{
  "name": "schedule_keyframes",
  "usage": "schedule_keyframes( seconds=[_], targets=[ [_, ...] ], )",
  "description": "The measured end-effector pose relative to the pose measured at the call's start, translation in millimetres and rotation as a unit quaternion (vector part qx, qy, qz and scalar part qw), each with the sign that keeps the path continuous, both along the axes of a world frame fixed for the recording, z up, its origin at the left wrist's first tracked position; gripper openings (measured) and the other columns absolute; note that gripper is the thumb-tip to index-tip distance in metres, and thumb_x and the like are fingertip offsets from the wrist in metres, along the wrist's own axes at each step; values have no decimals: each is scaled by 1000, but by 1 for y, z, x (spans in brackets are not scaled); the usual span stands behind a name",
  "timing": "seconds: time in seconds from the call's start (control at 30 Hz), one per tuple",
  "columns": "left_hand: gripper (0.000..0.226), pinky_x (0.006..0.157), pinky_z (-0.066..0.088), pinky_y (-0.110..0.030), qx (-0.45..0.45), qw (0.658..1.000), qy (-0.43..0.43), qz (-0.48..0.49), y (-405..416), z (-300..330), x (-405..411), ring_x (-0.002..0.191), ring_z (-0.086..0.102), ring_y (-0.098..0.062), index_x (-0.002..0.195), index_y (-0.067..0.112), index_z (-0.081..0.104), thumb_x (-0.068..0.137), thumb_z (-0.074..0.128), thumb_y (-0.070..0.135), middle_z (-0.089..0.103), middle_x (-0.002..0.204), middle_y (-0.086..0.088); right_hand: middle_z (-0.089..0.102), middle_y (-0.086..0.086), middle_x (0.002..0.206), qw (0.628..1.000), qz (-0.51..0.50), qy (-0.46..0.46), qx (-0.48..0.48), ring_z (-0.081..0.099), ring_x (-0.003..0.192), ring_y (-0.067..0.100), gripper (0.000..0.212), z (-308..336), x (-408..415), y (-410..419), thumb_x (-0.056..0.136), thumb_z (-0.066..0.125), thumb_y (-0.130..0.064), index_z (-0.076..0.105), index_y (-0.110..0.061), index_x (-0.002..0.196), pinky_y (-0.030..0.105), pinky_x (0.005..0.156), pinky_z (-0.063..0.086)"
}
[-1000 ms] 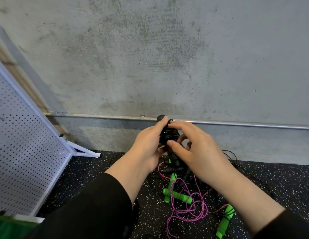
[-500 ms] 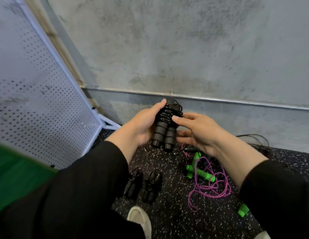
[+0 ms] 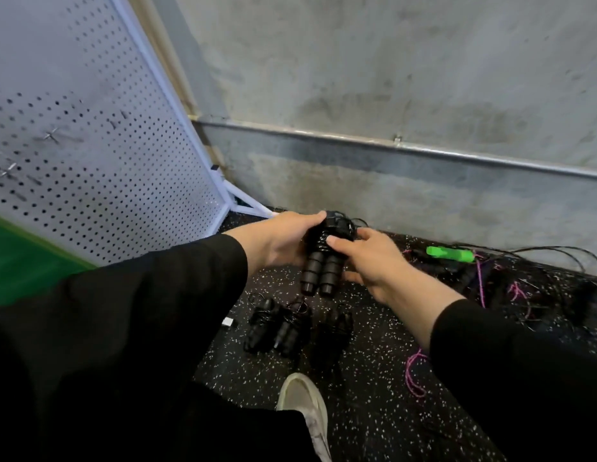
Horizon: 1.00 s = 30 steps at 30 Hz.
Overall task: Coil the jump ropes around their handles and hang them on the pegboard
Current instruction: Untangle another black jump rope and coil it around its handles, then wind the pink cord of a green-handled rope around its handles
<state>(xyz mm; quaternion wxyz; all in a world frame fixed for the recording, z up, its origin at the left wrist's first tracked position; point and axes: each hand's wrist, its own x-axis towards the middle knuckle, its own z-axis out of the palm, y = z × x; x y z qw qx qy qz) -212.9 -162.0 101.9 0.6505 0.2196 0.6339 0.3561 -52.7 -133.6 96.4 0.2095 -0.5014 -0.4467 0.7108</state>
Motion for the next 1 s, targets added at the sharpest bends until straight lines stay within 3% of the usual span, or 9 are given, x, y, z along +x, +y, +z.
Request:
schedule_keyframes(
  seconds=[0.13,0.23,0.37,0.47,0.53,0.63,0.73,0.87,1.0],
  targets=[
    [29,87,55,-39,-10,1000,10,20,-13,-65,-16,87,66,-24,112,6,68,107,50,28,70,99,-14,72,9,112,999,6,-39,-21,70,104,27,29,-55,-22,-17,88,77,-10,54,-14,104,46,92,56],
    [25,77,54,-34,-39,997,-10,60,-31,-120,-15,82,67,-23,105,7,68,107,50,24,71,93,-12,75,7,105,996,17,-77,-41,74,95,26,37,-108,-27,-29,83,82,-11,58,-15,112,49,91,59],
    [17,73,50,-31,-80,992,43,87,-48,-176,-9,85,62,-20,113,9,63,107,50,19,65,100,-11,72,0,106,989,42,-133,-57,72,98,21,37,-170,-26,-44,83,82,-15,54,-30,103,47,94,57],
    [26,67,50,-26,-102,989,92,53,-54,-200,-9,91,63,-18,127,10,63,108,47,21,67,111,-8,71,-3,104,983,58,-167,-57,70,97,19,41,-197,-26,-48,85,80,-13,56,-23,117,44,95,57],
    [34,83,54,-31,-118,984,131,8,-56,-212,-11,112,64,-24,136,12,60,108,47,25,67,128,-8,72,-1,106,977,85,-188,-58,71,99,21,50,-212,-27,-47,83,81,-15,57,-18,126,47,95,57],
    [42,113,39,-31,-121,953,254,-116,-59,-221,-13,135,52,-25,145,10,54,108,47,26,57,146,-10,66,-7,105,958,165,-233,-34,68,105,23,59,-226,-25,-47,82,82,-18,54,-17,134,48,96,55],
    [42,111,38,-29,-112,940,292,-133,-58,-221,-13,135,52,-25,145,8,53,109,46,28,58,145,-10,57,-15,96,944,199,-264,1,66,104,21,63,-220,-23,-45,87,78,-18,49,-15,143,44,97,54],
    [45,109,42,-29,-112,935,303,-142,-57,-223,-12,132,55,-25,147,10,51,107,48,31,59,143,-10,47,-18,89,932,213,-293,34,54,96,10,58,-222,-15,-41,92,73,-18,48,-11,144,24,87,44],
    [52,107,43,-29,-112,918,334,-182,-57,-221,-11,132,54,-26,150,11,46,104,55,34,58,144,-11,57,-10,101,932,207,-295,40,57,100,13,63,-218,-13,-40,91,74,-23,46,-10,147,25,87,45]
  ],
)
